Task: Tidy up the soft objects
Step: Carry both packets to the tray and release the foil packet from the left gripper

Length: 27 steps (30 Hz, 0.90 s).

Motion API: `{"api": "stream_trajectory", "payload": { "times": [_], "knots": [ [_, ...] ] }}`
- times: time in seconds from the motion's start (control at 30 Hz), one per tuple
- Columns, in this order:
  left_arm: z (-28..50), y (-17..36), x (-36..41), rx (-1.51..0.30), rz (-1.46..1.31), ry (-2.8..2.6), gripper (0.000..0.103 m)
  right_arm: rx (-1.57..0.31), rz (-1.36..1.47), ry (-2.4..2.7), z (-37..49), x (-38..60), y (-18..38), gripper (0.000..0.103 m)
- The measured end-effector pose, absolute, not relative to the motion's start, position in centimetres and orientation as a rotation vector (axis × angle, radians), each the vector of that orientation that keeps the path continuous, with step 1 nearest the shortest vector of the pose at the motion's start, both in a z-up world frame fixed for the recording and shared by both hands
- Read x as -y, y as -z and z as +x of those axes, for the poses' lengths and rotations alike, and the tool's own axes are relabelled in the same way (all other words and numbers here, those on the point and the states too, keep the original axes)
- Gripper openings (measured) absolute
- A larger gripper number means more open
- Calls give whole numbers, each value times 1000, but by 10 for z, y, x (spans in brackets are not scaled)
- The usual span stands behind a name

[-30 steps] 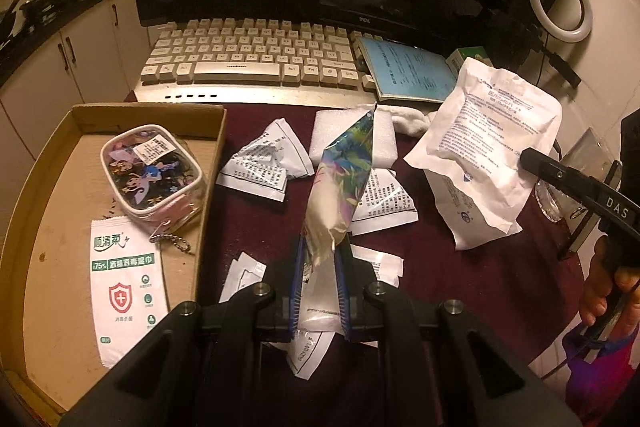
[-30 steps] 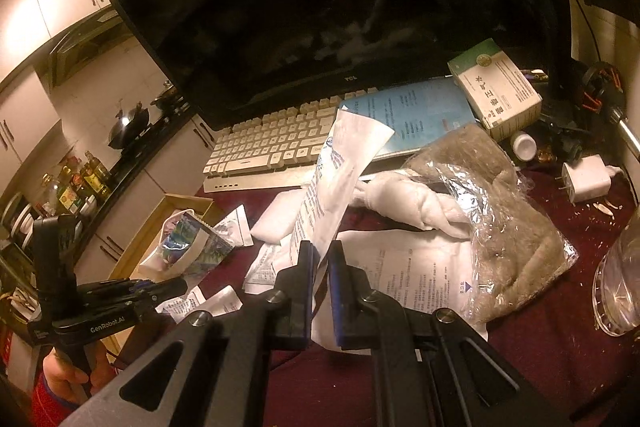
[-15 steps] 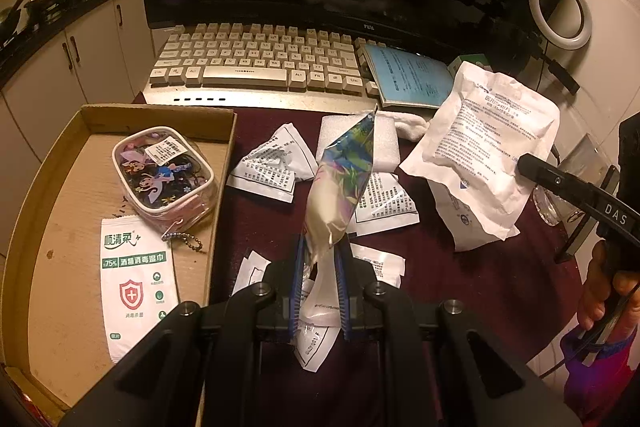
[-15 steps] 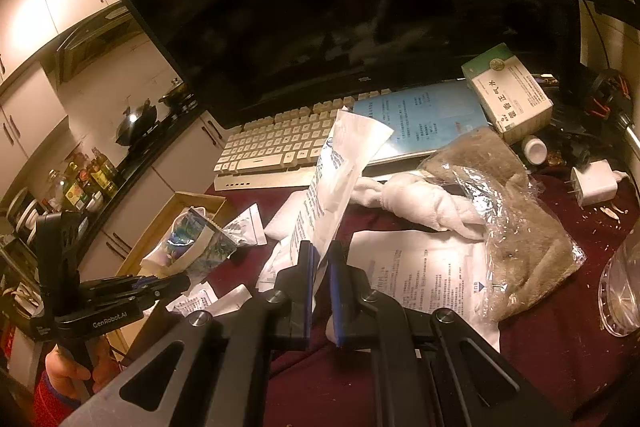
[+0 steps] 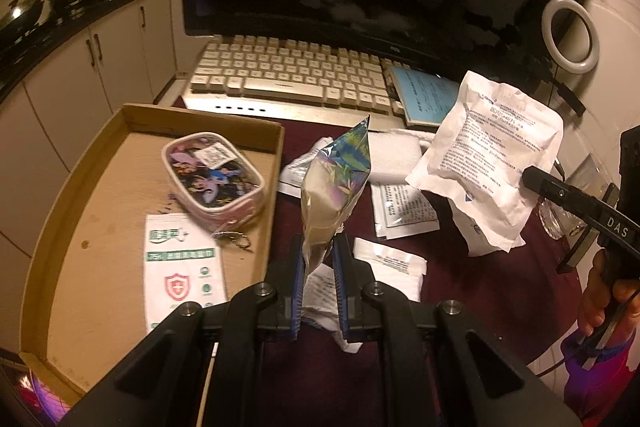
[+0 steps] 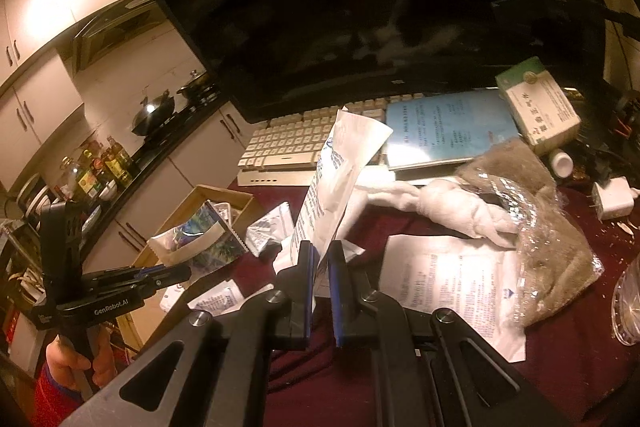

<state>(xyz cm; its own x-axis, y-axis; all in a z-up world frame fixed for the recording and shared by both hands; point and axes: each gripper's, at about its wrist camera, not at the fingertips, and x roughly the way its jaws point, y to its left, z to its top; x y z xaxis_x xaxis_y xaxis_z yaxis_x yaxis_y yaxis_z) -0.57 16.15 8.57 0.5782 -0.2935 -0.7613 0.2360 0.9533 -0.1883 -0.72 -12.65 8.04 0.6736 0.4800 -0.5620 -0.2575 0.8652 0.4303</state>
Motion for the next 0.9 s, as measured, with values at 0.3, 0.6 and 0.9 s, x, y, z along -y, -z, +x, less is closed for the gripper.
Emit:
{"api": "stream_trajectory", "payload": {
  "times": [0.3, 0.6, 0.9],
  "knots": [
    [-16, -103, -197, -859, -119, 260, 13, -708, 302, -516, -6, 90, -92, 8],
    [-34, -106, -230, -839, -195, 201, 13, -712, 270, -627, -3, 49, -99, 8],
    [-50, -97, -277, -844, -257, 68, 13, -763, 244, -770, 1, -4, -94, 8]
  ]
}}
